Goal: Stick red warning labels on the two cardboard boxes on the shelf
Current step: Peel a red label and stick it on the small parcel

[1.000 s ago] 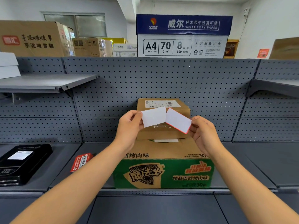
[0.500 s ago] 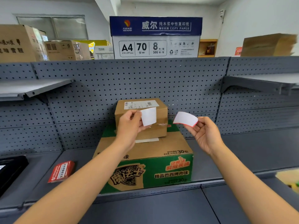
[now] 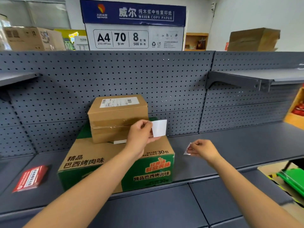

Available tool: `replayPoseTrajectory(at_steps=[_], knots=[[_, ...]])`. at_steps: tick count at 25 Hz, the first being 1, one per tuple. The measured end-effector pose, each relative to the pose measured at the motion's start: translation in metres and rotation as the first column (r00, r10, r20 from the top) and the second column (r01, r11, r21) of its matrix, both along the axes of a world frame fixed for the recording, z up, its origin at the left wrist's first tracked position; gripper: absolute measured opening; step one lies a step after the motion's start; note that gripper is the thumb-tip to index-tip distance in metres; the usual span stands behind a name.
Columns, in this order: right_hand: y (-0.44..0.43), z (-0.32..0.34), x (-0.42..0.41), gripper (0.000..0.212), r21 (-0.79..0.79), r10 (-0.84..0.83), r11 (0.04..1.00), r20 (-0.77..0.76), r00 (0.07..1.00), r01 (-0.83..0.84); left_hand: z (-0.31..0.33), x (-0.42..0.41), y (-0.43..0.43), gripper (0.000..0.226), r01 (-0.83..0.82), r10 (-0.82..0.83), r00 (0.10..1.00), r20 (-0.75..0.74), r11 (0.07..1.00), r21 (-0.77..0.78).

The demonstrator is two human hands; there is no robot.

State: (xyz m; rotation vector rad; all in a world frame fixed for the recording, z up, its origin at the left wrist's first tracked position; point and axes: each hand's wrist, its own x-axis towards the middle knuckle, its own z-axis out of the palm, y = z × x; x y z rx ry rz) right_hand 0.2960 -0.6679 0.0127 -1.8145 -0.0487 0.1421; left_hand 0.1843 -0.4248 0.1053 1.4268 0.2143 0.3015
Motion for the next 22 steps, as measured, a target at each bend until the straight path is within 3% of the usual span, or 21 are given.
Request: replayPoseTrajectory(at_steps=[6,11,14,17,22], knots=[[0.016,-0.013,0.007,0.024,-0.099,0.0,0.995,0.01,1.0,0.001,-0.001,-0.004,0.003,0.017,-0.02,0.018,0.999,-0.046,0.999,-0.025],[0.05,0.054,-0.038,0.028,-0.107,-0.062,0.989,0.348,0.936,0.105,0.006,-0.016,0.013,0.02,-0.048,0.048,0.999,-0.02,0.998,-0.032],[0.085,0.105,-0.079,0.026,-0.127,0.116,0.99,0.5,0.858,-0.06,0.014,-0.026,0.018,0.017,-0.065,0.065,0.998,0.017,0.998,-0.019],[0.118,0.129,-0.109,0.021,-0.198,0.256,0.964,0.525,0.811,-0.177,0.021,-0.04,0.03,0.017,-0.073,0.07,0.993,0.095,0.997,0.024],[0.15,0.138,-0.135,0.011,-0.001,0.289,0.941,0.519,0.804,-0.338,0.03,-0.068,0.051,0.019,-0.089,0.04,0.975,0.218,0.971,0.221]])
